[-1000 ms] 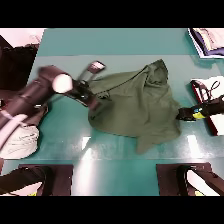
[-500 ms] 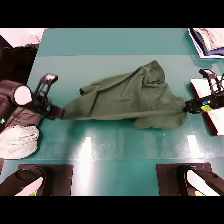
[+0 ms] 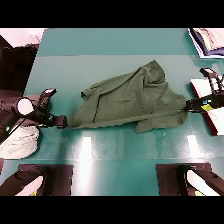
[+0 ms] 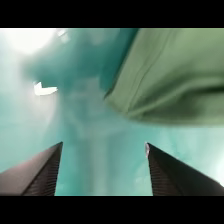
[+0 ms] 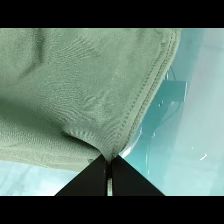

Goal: Fold the shirts.

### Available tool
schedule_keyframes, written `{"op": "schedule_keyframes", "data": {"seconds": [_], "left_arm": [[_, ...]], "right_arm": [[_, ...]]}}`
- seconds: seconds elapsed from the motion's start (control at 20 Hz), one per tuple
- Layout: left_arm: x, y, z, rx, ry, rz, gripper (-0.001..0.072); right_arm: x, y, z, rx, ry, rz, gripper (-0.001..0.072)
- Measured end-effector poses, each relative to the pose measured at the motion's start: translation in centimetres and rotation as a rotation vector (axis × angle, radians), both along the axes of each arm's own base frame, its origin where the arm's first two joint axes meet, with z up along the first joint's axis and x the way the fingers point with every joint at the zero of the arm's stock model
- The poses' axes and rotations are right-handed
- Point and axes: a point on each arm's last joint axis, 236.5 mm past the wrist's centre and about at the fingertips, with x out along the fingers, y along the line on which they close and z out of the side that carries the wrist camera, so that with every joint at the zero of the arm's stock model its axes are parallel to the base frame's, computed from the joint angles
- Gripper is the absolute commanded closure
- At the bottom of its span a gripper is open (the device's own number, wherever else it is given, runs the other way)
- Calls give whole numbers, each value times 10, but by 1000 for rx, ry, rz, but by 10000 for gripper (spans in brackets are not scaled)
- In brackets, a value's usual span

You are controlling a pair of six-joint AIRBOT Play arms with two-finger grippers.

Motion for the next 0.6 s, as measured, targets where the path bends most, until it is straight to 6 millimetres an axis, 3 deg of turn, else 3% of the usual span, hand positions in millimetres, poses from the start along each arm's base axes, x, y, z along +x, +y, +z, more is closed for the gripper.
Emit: {"op": "schedule_keyframes", "data": {"seconds": [0.35, 0.45, 0.55, 0.6], "left_arm": [[11, -1, -29, -156, -31, 137, 97], [13, -10, -33, -206, -29, 130, 274], [15, -16, -38, -237, -24, 129, 287], [15, -17, -40, -246, -22, 129, 374]], "right_arm": [[0, 0, 0, 0, 0, 0, 692], [0, 0, 0, 0, 1, 0, 692], [-1, 0, 0, 1, 4, 1, 692], [-2, 0, 0, 1, 7, 1, 692]]}}
